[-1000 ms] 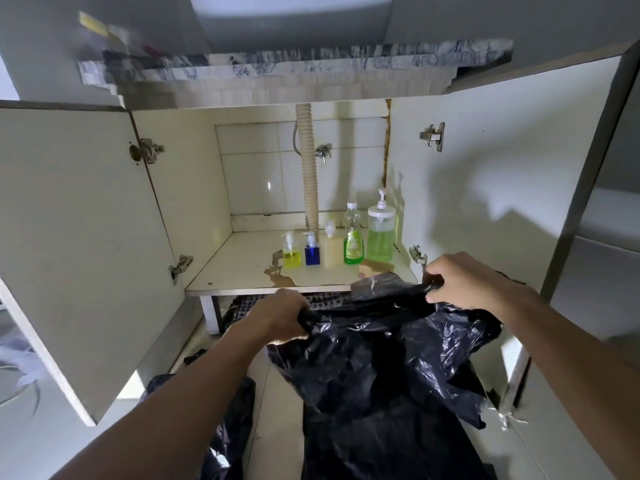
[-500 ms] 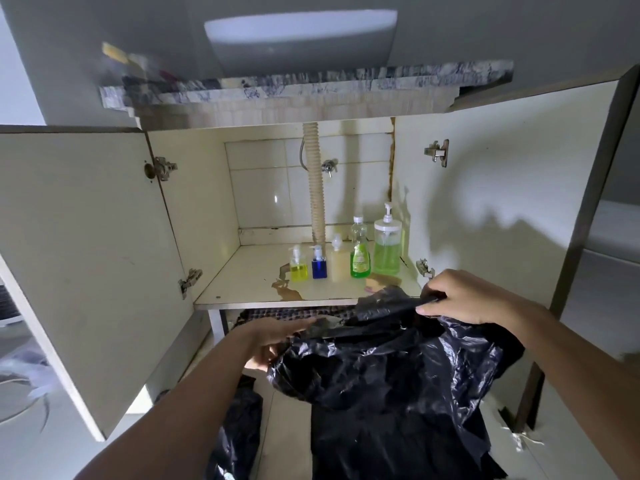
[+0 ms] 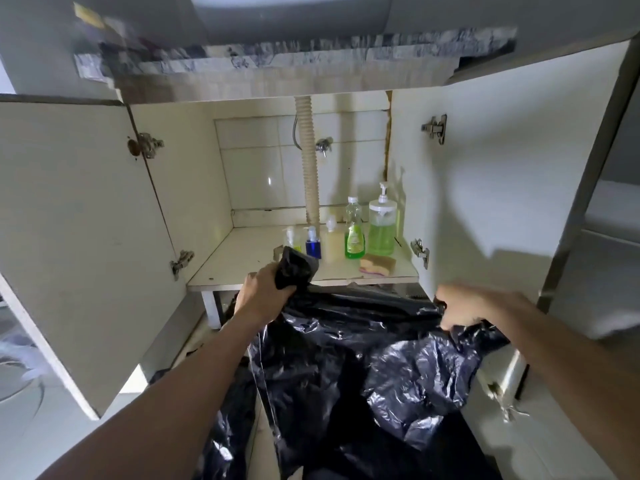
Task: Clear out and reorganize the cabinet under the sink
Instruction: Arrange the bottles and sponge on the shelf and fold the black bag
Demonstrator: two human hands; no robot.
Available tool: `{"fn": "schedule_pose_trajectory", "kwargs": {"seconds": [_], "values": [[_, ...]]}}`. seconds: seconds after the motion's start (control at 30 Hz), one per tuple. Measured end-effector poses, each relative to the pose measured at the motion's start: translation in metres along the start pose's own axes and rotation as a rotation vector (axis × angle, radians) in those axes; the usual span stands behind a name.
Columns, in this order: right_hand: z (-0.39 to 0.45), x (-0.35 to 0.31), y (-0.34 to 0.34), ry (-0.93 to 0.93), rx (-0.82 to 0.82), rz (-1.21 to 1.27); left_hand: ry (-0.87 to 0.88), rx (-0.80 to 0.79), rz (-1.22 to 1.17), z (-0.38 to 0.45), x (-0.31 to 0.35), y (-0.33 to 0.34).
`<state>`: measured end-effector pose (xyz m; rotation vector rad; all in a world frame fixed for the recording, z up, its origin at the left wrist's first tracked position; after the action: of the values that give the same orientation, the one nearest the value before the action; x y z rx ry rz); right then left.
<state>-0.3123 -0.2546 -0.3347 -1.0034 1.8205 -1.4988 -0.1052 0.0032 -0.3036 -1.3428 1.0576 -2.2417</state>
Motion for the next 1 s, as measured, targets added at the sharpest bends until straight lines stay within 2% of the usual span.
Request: {"fn": "schedule_pose_trajectory", "kwargs": {"seconds": [0.1,0.23,0.3,0.37,0.43,0.5,0.53,0.63,0.73,0.77,0.83,1.0], "values": [[0.010,-0.008,-0.033,0.038,0.371,0.049,0.034,0.166,0.084,0.003,0.013,-0.015],[-0.017,-0.017,-0.099,-0.014,0.859,0.192,0.201,0.474,-0.112,0.001,0.057,-0.068],[-0.029,-0.012,-0.112,-0.049,0.979,0.270,0.390,0.578,-0.099,-0.012,0.088,-0.087],[-0.039,-0.004,-0.110,-0.050,1.002,0.282,0.607,0.630,-0.042,-0.037,0.112,-0.088],[-0.047,0.006,-0.102,-0.034,1.000,0.242,0.784,0.557,0.047,-0.060,0.119,-0.064],[-0.043,0.010,-0.084,-0.074,0.891,0.175,0.867,0.293,0.158,-0.072,0.112,-0.015],[-0.034,0.009,-0.070,-0.107,0.757,0.135,0.848,0.119,0.188,-0.073,0.105,0.010],[-0.005,0.004,0.001,-0.130,0.232,-0.055,0.743,-0.321,0.180,-0.086,0.082,0.074],[0.002,-0.003,0.066,-0.112,-0.041,-0.164,0.565,-0.687,0.232,-0.115,0.048,0.129],[0.002,-0.002,0.088,-0.096,-0.098,-0.155,0.494,-0.772,0.286,-0.124,0.030,0.146],[0.005,-0.002,0.123,-0.080,-0.113,-0.128,0.367,-0.886,0.402,-0.135,-0.006,0.174],[0.004,0.003,0.215,0.044,-0.291,-0.178,0.252,-1.001,0.680,-0.170,-0.072,0.226]]}}
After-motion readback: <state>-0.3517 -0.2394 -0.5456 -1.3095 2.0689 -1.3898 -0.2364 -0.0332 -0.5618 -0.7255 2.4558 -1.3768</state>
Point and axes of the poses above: each hand's wrist, its own z-axis towards the middle knuckle, its own y-axis out of the palm, x = y × z, the point moved 10 cm from there along z, towards the middle knuckle, and after that the axes turned 2 degrees about -y, right-handed, at the moved point
